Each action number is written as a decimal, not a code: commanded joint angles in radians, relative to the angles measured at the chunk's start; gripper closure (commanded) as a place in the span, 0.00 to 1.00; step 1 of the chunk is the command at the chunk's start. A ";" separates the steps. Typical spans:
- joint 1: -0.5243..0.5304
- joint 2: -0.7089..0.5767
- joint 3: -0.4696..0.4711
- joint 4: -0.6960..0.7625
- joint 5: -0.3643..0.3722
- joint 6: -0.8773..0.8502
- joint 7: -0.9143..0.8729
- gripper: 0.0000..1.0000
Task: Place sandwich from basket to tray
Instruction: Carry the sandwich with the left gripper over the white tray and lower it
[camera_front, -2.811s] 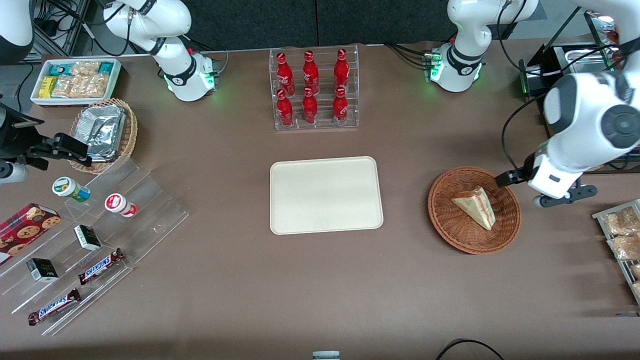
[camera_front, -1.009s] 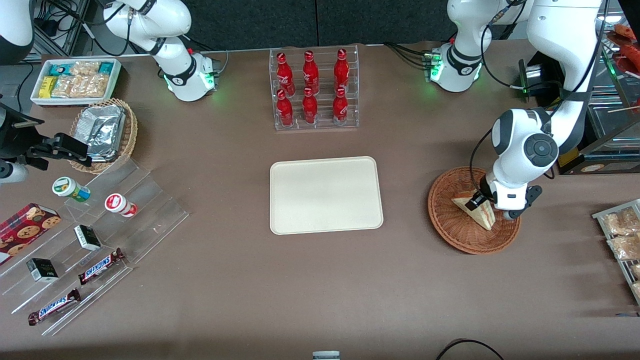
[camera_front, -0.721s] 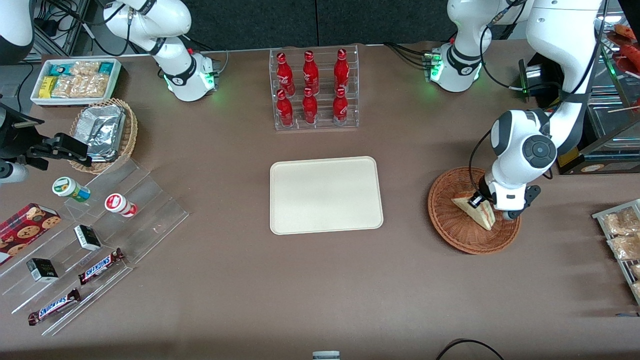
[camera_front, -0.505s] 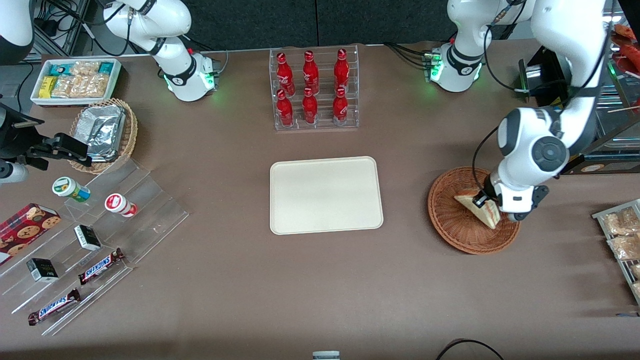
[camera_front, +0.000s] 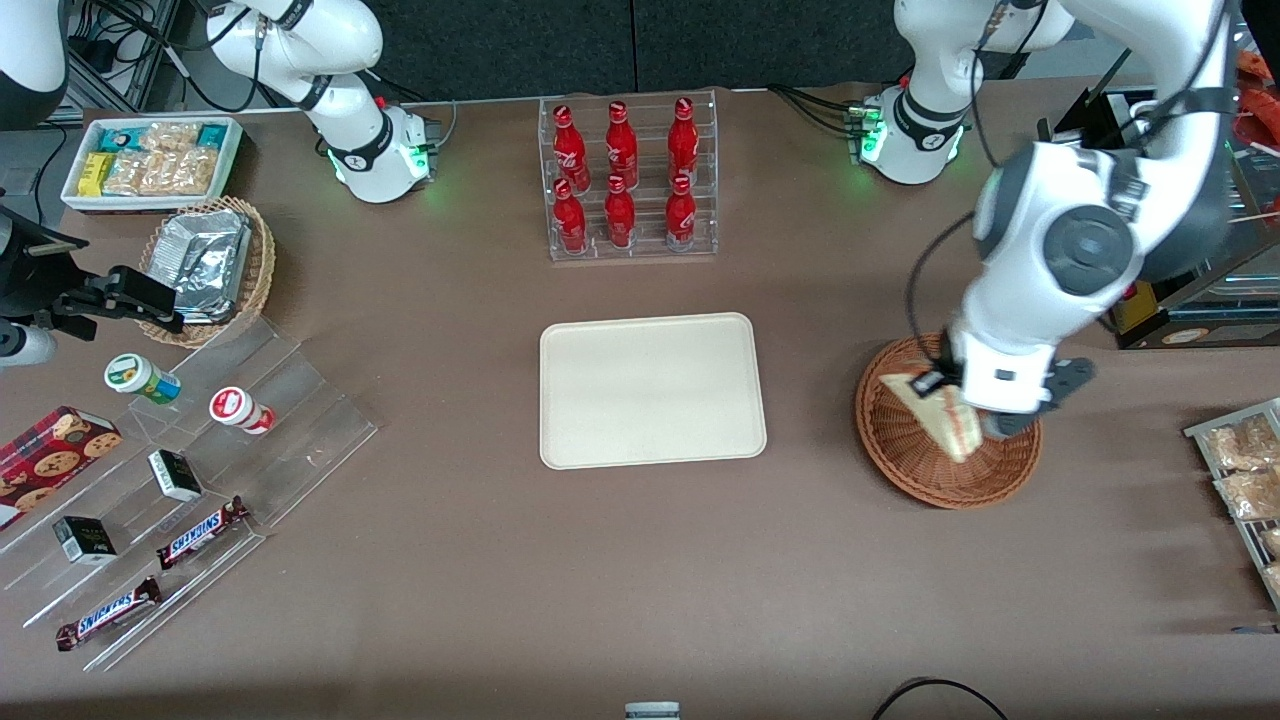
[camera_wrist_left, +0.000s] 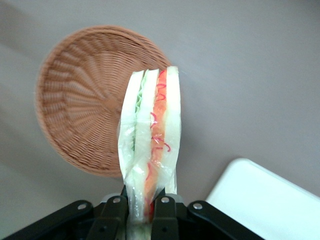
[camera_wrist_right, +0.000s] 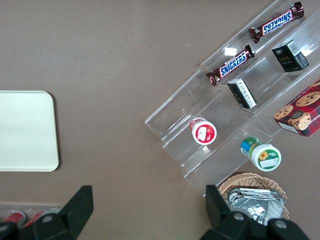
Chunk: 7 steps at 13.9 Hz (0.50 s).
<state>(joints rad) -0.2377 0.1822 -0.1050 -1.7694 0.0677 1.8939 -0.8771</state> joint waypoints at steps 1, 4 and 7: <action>-0.122 0.049 0.008 0.056 0.009 -0.019 -0.008 0.83; -0.239 0.146 0.008 0.086 0.009 -0.007 -0.003 0.83; -0.340 0.276 0.008 0.175 0.007 -0.007 -0.007 0.83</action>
<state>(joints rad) -0.5244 0.3582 -0.1116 -1.6989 0.0675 1.9019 -0.8783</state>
